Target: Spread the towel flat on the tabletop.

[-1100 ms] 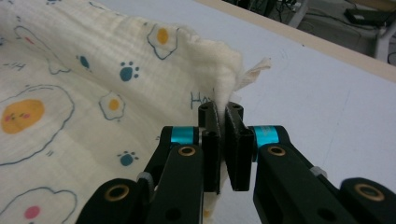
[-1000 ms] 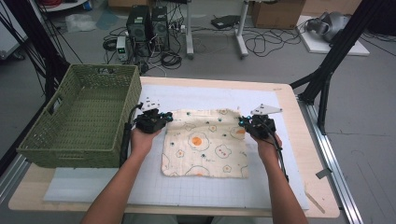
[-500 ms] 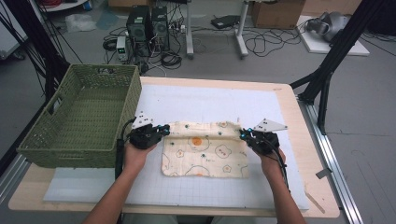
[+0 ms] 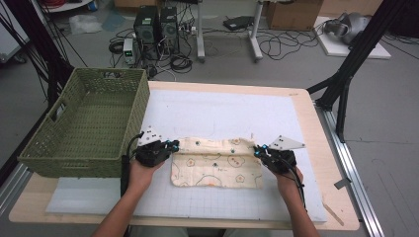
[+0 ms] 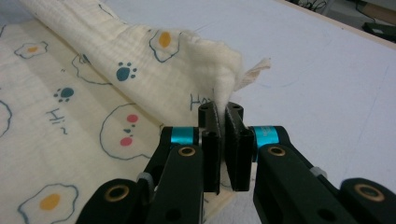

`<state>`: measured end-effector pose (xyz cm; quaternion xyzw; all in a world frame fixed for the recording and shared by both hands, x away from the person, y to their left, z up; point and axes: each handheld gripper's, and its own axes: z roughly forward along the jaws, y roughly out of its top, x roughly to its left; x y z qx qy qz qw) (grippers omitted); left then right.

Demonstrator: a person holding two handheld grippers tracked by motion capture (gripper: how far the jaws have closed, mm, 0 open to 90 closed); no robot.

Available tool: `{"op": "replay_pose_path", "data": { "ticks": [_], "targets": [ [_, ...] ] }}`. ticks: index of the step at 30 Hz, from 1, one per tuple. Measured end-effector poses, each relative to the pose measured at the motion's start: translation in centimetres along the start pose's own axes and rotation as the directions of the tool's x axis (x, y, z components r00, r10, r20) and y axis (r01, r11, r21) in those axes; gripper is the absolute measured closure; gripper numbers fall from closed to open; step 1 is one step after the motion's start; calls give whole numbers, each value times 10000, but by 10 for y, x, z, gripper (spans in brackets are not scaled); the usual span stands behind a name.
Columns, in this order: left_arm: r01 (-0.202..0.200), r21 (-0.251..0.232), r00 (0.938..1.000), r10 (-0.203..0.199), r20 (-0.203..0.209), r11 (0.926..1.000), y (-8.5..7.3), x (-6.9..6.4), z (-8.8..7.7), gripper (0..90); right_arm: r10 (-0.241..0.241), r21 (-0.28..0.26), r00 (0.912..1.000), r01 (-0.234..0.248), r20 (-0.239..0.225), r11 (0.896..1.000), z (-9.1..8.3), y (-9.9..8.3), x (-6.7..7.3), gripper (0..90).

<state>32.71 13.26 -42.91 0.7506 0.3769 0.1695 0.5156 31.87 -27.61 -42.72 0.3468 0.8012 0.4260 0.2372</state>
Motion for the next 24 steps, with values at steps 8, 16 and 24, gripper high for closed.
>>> {"op": "replay_pose_path", "data": {
  "ticks": [8,16,24],
  "targets": [
    [-25,156,9998,23,187,9999,-15,-7,-9,865,-285,160,9994,288,-175,9995,-9,-9,7,863],
    [-251,231,9986,240,479,9994,-26,-15,-16,865,-592,352,9971,609,-468,9975,-17,-18,17,862],
    [-237,204,9973,222,702,9995,-33,-17,-21,814,-500,376,9961,529,-732,9979,-25,-31,15,814]
  ]
}}
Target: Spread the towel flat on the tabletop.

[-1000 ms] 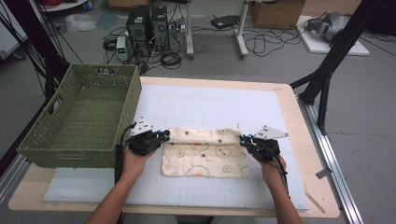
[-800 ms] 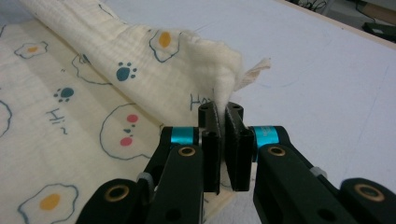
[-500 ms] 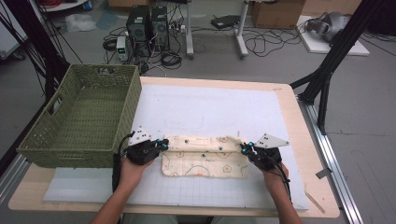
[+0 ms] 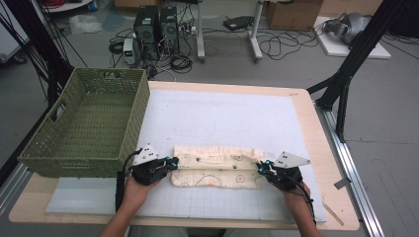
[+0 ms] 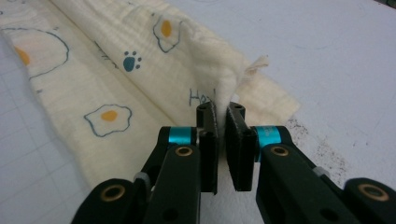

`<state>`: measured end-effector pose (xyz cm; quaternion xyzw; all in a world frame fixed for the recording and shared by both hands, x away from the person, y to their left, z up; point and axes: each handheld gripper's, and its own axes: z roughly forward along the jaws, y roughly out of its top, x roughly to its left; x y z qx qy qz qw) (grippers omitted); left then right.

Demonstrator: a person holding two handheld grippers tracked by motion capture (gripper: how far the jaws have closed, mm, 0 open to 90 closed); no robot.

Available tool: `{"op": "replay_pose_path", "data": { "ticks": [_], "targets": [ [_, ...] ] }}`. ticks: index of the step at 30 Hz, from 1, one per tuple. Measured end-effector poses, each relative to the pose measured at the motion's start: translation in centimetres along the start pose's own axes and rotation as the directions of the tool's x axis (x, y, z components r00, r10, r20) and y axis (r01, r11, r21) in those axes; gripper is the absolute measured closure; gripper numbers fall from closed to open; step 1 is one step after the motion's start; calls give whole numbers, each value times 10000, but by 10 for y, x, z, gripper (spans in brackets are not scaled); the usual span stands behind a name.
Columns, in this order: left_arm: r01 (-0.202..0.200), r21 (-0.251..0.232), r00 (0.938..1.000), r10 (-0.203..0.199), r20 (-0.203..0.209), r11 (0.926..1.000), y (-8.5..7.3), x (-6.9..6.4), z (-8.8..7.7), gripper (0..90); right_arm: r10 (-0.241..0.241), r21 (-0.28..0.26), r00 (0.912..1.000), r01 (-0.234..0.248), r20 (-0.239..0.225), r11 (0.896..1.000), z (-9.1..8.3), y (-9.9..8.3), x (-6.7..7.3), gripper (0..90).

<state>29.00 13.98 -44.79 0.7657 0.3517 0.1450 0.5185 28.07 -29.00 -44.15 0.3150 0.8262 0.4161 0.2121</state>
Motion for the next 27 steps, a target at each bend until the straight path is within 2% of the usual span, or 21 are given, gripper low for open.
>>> {"op": "replay_pose_path", "data": {
  "ticks": [3,6,8,11,15,17,22,23,25,27],
  "targets": [
    [429,-122,9982,-433,-415,9990,0,4,-4,638,91,122,10000,-90,-22,9999,-4,-4,-2,744],
    [811,-700,9944,-854,-617,9942,2,9,-14,536,194,-116,9998,-193,41,9997,-17,-7,-5,693],
    [911,-1010,9925,-987,-725,9907,4,12,-19,523,471,-338,9988,-467,119,9983,-28,-9,-9,663],
    [1077,-1130,9901,-1168,-776,9877,4,16,-21,524,778,-586,9956,-746,532,9955,-44,-14,-15,648],
    [1208,-866,9891,-1274,-745,9889,4,15,-17,524,1252,-914,9896,-1185,714,9887,-54,-18,-21,640],
    [1286,-629,9893,-1324,-610,9897,5,15,-12,524,1293,-815,9895,-1240,638,9889,-51,-18,-20,639],
    [1249,62,9903,-1242,-630,9922,11,13,4,522,1023,-541,9942,-1005,329,9935,-34,-12,-11,642],
    [1138,200,9920,-1125,-579,9933,12,12,6,537,1058,-449,9942,-1050,169,9935,-31,-10,-8,668],
    [801,633,9961,-776,-411,9948,16,7,10,665,849,-116,9957,-854,-367,9963,-22,-7,-2,713],
    [738,971,9967,-702,-405,9925,17,3,14,695,602,258,9939,-580,-927,9980,-14,-5,5,720]
  ]
}}
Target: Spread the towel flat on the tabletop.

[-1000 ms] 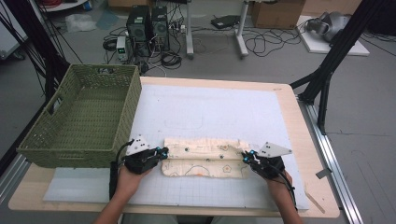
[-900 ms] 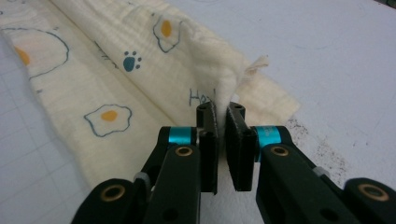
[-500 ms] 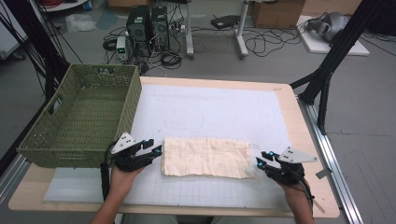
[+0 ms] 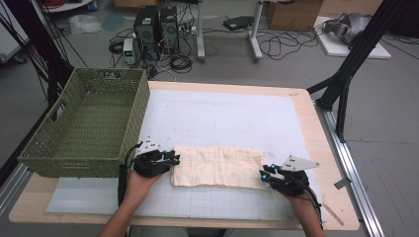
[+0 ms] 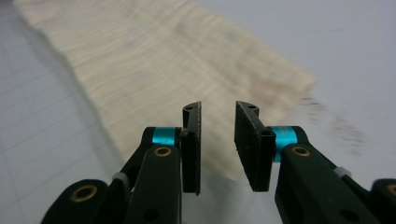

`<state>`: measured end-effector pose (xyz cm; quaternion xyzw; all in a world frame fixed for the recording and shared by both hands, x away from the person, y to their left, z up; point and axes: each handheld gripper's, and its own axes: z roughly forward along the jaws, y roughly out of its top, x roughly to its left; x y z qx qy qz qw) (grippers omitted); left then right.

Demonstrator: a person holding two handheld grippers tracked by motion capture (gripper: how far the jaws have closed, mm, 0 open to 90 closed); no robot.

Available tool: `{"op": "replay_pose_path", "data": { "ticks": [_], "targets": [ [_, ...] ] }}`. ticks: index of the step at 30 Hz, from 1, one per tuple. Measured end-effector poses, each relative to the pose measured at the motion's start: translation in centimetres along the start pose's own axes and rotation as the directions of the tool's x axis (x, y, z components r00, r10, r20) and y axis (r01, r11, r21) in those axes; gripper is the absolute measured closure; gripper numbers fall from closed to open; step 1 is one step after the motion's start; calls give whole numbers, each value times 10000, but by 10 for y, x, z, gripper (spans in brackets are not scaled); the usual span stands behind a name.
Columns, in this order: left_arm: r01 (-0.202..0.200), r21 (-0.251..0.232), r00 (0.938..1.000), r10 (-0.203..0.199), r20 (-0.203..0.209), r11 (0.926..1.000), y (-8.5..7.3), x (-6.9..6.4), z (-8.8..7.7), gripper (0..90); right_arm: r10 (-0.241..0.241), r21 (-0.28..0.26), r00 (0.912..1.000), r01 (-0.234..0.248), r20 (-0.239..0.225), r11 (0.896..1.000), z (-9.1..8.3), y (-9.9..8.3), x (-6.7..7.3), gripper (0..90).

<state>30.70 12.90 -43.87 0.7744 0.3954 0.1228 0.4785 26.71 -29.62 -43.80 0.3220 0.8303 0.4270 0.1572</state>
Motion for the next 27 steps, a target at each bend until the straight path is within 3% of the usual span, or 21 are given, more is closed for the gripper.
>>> {"op": "replay_pose_path", "data": {
  "ticks": [1,4,6,9,11,14,20,22,24,25,27],
  "targets": [
    [-22,101,10000,22,-54,9999,0,-1,1,689,-107,120,9995,111,-283,9999,4,0,3,718],
    [-152,400,9985,173,-513,9991,0,-1,6,615,-274,453,9984,297,-504,9985,12,0,7,716],
    [-303,534,9978,334,-578,9981,-1,-2,8,607,-283,663,9982,317,-520,9973,16,-1,7,719],
    [-983,1169,9902,1088,-875,9883,-3,-7,14,725,-296,723,9977,340,-606,9968,17,-1,7,726],
    [-1510,1222,9798,1649,-1132,9809,-4,-10,16,810,-237,708,9975,284,-659,9971,18,-1,6,727],
    [-1664,1234,9725,1835,-1433,9783,-3,-12,15,874,-133,692,9974,182,-705,9974,17,-1,7,719],
    [-1064,950,9788,1211,-1653,9898,-1,2,5,876,-166,417,9971,198,-745,9989,15,3,7,696],
    [-878,1060,9810,1044,-1636,9905,-2,7,4,867,-119,346,9982,139,-589,9993,15,5,7,668],
    [-754,1036,9780,938,-1861,9918,-2,8,4,788,-81,222,9996,87,-267,9997,15,8,5,641],
    [-692,853,9781,844,-1904,9940,-1,8,3,721,-70,131,10000,70,-19,9999,15,11,4,625],
    [-754,401,9786,817,-1891,9963,2,9,2,672,73,47,9980,-76,630,10000,17,17,0,584]
  ]
}}
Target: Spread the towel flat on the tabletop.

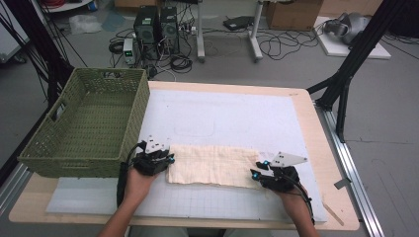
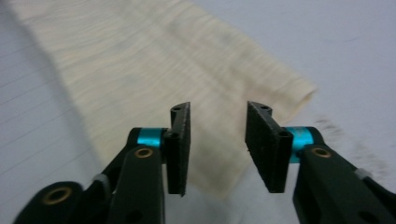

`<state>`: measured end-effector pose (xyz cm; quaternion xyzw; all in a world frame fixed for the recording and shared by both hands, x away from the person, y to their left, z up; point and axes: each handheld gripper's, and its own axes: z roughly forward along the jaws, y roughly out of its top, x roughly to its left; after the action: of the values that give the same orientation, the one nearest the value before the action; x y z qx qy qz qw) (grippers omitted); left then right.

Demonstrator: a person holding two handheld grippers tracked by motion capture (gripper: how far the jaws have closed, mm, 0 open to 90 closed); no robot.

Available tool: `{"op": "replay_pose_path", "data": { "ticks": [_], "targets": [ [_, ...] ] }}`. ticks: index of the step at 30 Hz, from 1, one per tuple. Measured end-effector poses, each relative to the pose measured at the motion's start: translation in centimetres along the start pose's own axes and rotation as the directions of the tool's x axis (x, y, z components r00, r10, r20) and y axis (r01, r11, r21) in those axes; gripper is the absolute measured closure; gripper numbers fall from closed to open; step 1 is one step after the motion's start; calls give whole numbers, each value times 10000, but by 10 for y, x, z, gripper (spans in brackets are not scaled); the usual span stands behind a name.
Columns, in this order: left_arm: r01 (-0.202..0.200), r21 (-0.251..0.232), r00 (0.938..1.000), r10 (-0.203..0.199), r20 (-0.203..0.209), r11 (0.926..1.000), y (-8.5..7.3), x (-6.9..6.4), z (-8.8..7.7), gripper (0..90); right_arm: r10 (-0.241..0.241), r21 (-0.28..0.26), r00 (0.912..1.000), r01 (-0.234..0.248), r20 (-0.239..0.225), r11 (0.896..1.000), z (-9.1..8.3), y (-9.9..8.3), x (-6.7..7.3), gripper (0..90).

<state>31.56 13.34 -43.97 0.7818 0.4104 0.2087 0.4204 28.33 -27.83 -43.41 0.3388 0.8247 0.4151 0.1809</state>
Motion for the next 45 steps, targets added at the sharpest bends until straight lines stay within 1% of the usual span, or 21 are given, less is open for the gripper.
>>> {"op": "replay_pose_path", "data": {
  "ticks": [3,5,6,8,10,12,13,15,16,17,18,20,22,26,31,36,38,40,41,43,45],
  "targets": [
    [22,-243,9998,-17,204,9997,9,5,5,606,118,-70,9969,-113,782,9999,8,10,-11,581],
    [162,-327,9998,-158,118,9993,16,10,11,582,422,-180,9921,-404,1181,9990,16,16,-21,577],
    [399,-401,9992,-396,95,9984,19,13,16,572,720,-312,9900,-687,1215,9972,20,18,-28,570],
    [589,-29,9983,-589,-44,9983,23,19,24,553,1161,-291,9881,-1137,1012,9931,32,22,-38,541],
    [834,379,9963,-841,173,9958,24,23,33,539,1195,253,9891,-1221,865,9922,44,24,-42,545],
    [770,674,9967,-786,210,9948,23,24,38,531,1087,922,9912,-1155,753,9890,55,21,-43,565],
    [820,824,9960,-848,299,9932,22,24,41,536,1327,800,9887,-1382,700,9872,54,20,-44,597],
    [507,995,9981,-539,298,9937,20,23,42,580,1328,855,9901,-1363,454,9870,52,19,-45,737],
    [423,1026,9975,-478,512,9938,20,23,41,679,1261,933,9914,-1288,347,9873,51,20,-44,816],
    [404,1082,9967,-476,655,9933,20,22,41,839,1073,990,9934,-1109,410,9889,49,20,-43,847],
    [271,1099,9978,-336,576,9936,21,22,41,845,938,1060,9940,-993,556,9894,48,21,-41,855],
    [387,898,9986,-417,319,9952,22,22,40,856,696,1139,9927,-807,981,9902,48,22,-39,865],
    [690,403,9972,-701,262,9968,23,23,39,857,375,1071,9887,-534,1449,9928,47,23,-38,868],
    [677,-295,9977,-679,-30,9973,31,22,41,857,-172,660,9732,21,2294,9978,45,28,-39,868],
    [1033,-794,9946,-1040,-55,9915,37,27,51,855,49,453,9596,-183,2812,9988,49,38,-49,867],
    [1285,-804,9917,-1288,15,9884,32,30,61,851,92,546,9541,-268,2993,9982,56,40,-53,863],
    [1384,-913,9904,-1378,128,9862,31,33,60,831,277,461,9528,-436,3024,9980,59,38,-55,838],
    [1477,-1019,9890,-1459,256,9838,31,35,58,715,384,375,9516,-522,3049,9979,60,38,-54,737],
    [1382,-1105,9903,-1355,308,9842,31,36,56,667,393,328,9488,-522,3134,9981,60,38,-54,657],
    [1415,-1282,9881,-1322,790,9816,33,35,52,538,846,-19,9505,-880,2989,9961,57,38,-55,475],
    [1439,-1618,9860,-1275,1075,9763,35,32,44,462,1033,-52,9414,-1073,3210,9942,53,37,-55,360]
  ]
}}
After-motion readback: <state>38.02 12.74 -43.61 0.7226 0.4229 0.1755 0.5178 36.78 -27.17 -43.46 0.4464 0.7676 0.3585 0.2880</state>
